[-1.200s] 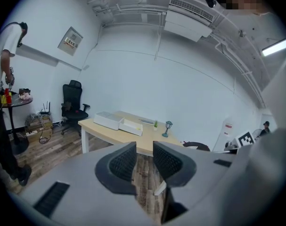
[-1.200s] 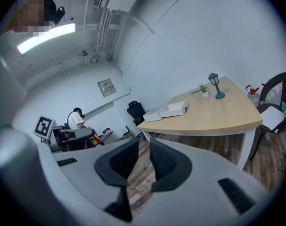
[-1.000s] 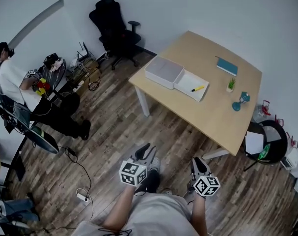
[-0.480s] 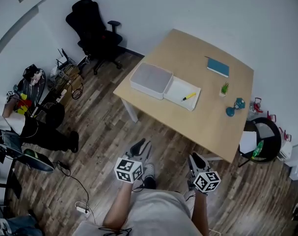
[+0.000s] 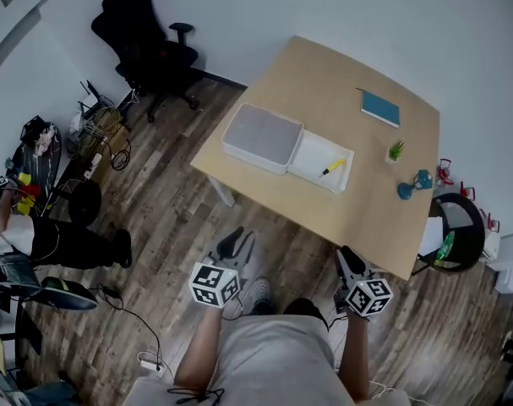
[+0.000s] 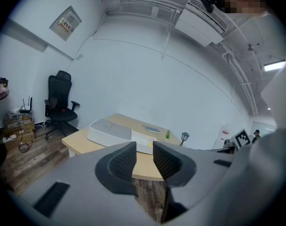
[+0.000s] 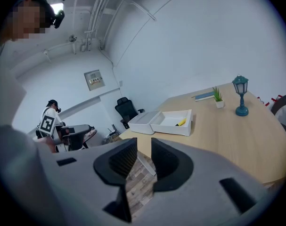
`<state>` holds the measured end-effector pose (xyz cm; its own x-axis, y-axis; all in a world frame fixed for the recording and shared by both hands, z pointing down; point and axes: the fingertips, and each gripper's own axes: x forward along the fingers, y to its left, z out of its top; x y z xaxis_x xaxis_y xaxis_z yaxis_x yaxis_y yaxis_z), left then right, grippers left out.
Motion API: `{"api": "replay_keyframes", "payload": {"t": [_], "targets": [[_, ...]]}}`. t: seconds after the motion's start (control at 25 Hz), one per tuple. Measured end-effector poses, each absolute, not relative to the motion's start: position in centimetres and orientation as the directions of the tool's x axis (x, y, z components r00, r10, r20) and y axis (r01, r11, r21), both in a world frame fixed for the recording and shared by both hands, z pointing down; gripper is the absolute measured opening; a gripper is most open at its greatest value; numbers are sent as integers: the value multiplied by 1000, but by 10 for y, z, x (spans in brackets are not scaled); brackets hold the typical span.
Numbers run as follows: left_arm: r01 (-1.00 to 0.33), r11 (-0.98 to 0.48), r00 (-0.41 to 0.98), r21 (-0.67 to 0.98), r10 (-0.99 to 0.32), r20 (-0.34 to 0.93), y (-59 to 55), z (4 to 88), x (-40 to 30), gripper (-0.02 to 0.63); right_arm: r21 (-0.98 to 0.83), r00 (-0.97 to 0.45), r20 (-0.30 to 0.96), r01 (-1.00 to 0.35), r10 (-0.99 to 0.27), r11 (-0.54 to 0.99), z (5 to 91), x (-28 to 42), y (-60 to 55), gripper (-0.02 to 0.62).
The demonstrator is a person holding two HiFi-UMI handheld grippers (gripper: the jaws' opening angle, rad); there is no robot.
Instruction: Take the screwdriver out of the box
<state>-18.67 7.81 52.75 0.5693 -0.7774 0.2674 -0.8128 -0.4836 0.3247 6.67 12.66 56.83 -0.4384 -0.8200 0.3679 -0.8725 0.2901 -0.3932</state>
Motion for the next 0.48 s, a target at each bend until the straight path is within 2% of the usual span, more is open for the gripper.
{"api": "replay_keyframes", "payload": {"t": [0.48], "targets": [[-815, -478, 563, 328, -787, 253, 38, 531, -206, 100, -342, -414, 418, -896, -808, 282, 573, 80, 93, 95]]}}
